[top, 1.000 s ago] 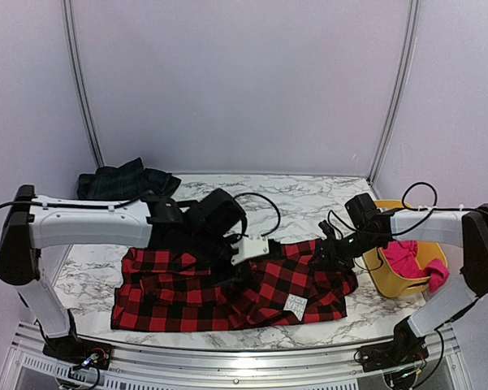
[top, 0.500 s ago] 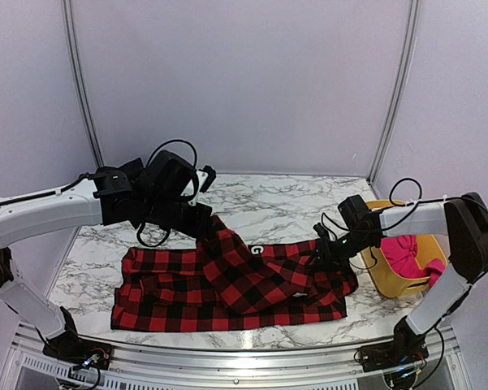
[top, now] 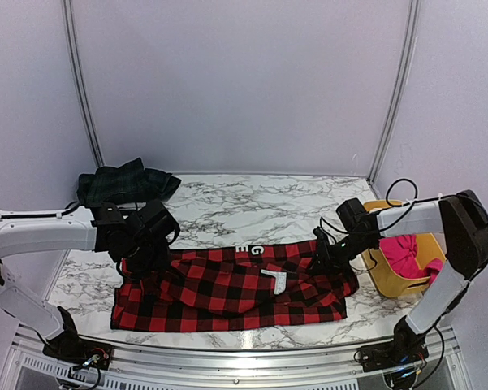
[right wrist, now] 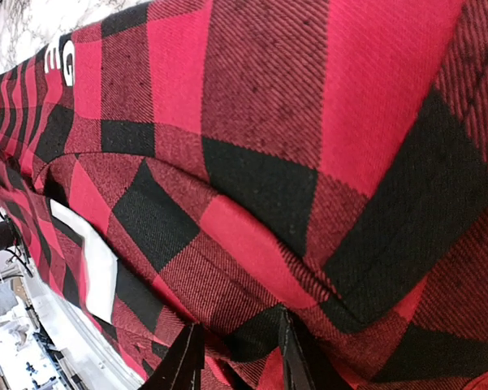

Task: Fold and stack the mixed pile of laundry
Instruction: Fold the 1/3-folded T-shirt at the center of the board.

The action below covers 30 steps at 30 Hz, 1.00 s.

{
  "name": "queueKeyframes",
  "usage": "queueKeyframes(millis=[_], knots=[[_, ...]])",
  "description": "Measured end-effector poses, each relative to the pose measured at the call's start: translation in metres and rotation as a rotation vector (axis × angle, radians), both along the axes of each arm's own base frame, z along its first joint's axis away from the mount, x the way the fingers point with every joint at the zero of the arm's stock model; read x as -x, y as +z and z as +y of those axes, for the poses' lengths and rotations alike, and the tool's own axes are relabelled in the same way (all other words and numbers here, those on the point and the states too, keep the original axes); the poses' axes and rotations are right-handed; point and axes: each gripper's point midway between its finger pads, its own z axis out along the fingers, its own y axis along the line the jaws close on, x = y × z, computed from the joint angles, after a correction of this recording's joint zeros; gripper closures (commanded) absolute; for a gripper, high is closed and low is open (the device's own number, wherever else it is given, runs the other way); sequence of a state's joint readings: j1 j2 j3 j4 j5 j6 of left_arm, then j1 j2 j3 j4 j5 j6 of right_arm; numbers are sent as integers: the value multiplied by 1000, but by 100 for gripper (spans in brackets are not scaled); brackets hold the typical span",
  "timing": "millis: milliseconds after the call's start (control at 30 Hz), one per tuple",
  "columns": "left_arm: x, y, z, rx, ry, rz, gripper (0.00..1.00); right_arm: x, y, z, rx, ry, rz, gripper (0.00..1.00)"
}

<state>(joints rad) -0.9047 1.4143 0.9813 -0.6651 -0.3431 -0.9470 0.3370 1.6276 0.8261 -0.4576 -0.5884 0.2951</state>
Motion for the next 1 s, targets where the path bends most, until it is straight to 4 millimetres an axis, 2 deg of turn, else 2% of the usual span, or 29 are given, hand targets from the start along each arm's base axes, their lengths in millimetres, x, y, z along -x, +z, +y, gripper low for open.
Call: queueKeyframes(millis=[133,333,400,433,500,567,633,800,867,933,1000], knots=[[4,-11,24,-49,103,11,100,0,0,0,6,6,-1,67],[5,-21,44,-118,183,35,98,-11,12,1,12,9,-21,67],[6,-26,47,-142,194,52,82,-19,22,4,9,10,-43,67],[7,-29,49,-154,197,59,69,-23,27,5,7,11,-56,66],[8,-33,52,-180,193,70,34,-31,38,7,4,14,-82,66],[7,-32,54,-196,182,70,12,-38,50,8,4,19,-110,65],[4,-27,53,-208,163,60,3,-43,65,10,1,23,-144,64],[-18,13,35,-185,68,-36,1,-49,104,10,-14,31,-229,64],[-28,31,20,-158,-8,-73,2,-47,114,11,-27,33,-249,64],[-32,38,6,-134,-76,-88,4,-45,118,14,-43,39,-249,63],[-31,36,-6,-112,-147,-79,5,-42,117,19,-55,47,-237,63]])
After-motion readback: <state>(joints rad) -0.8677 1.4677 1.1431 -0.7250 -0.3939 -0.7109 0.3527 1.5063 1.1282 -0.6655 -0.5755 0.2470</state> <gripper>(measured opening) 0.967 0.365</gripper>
